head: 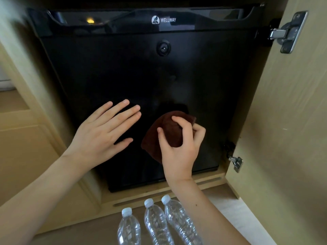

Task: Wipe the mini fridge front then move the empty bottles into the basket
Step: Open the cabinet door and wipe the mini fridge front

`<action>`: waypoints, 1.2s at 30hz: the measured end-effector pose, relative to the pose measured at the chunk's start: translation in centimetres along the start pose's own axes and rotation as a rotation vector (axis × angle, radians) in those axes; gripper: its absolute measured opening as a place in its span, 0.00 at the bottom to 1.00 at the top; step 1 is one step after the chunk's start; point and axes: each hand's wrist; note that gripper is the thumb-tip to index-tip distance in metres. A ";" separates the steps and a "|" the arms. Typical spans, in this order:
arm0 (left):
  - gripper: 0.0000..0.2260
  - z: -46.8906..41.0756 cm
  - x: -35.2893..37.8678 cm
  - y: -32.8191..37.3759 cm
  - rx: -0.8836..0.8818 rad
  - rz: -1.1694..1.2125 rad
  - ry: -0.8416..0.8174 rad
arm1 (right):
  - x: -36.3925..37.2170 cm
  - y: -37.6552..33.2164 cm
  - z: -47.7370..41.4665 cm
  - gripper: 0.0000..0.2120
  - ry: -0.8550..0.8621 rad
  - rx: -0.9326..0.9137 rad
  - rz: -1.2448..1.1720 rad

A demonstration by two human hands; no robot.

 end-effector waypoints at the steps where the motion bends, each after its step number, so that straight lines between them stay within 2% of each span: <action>1: 0.30 0.2 0.0 -0.1 -0.003 0.001 0.002 | 0.2 -0.2 -0.1 0.20 0.000 -0.007 0.013; 9: 0.30 0.9 -0.3 -0.2 -0.009 0.005 -0.006 | -0.6 2.8 3.8 0.20 0.084 0.359 -0.032; 11: 0.29 0.8 -0.5 -0.1 -0.017 0.020 0.006 | -0.1 2.1 3.6 0.21 0.089 0.351 -0.067; 16: 0.25 0.1 -1.2 0.0 -0.057 0.061 0.126 | 2.1 -1.8 2.1 0.21 0.036 0.145 -0.134; 22: 0.25 0.9 -2.0 -1.6 -0.130 -0.005 0.133 | 2.9 -4.0 1.1 0.20 -0.001 -0.095 -0.038; 25: 0.24 1.4 -2.0 -1.6 -0.126 0.004 0.126 | 3.5 -4.0 0.7 0.20 -0.042 -0.024 0.038; 31: 0.23 2.2 -2.3 -1.8 -0.110 -0.026 0.136 | 3.0 -1.7 3.9 0.22 0.129 0.312 -0.203; 33: 0.23 2.3 -2.7 -2.0 -0.115 -0.015 0.141 | 2.9 -1.6 4.3 0.23 0.128 0.337 -0.193; 36: 0.24 2.5 -3.6 -2.9 -0.102 -0.020 0.135 | 3.3 -2.6 3.9 0.21 0.078 0.240 -0.148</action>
Point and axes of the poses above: each hand's wrist, its own z-axis away from the middle knuckle, its own x-axis out of the palm, y = z × x, and after that the axes turned 10 degrees about x, right-handed
